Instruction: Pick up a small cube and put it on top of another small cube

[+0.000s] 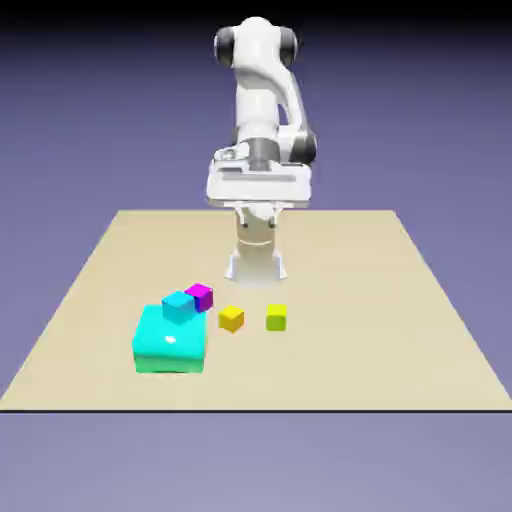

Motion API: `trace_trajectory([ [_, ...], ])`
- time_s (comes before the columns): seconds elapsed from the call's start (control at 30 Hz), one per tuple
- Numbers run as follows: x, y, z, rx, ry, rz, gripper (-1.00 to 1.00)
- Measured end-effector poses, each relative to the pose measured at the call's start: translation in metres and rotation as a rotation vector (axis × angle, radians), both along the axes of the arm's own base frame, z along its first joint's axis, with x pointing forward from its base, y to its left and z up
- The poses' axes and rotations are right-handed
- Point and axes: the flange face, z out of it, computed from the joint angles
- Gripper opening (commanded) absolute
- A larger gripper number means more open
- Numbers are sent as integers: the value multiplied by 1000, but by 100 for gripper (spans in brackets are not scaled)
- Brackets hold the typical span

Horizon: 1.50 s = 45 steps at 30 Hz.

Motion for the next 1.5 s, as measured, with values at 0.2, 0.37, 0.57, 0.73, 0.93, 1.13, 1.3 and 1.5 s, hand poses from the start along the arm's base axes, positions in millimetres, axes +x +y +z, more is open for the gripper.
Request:
trace_trajectory([
  [0.2, -6, 64, -107, -280, 421, 266, 0],
  [0.37, -38, 101, -186, -523, 736, 489, 0],
  [0.57, -93, 131, -255, -836, 1035, 771, 0],
  [0.73, -135, 145, -292, -1103, 1197, 992, 0],
  [0.93, -139, 120, -330, -1130, 1206, 1011, 0],
  [1.13, -139, 122, -328, -1127, 1209, 1011, -100],
  [1.3, -128, 131, -289, -1144, 1198, 1023, -100],
  [1.5, -87, 56, -255, -1216, 1155, 1072, -100],
])
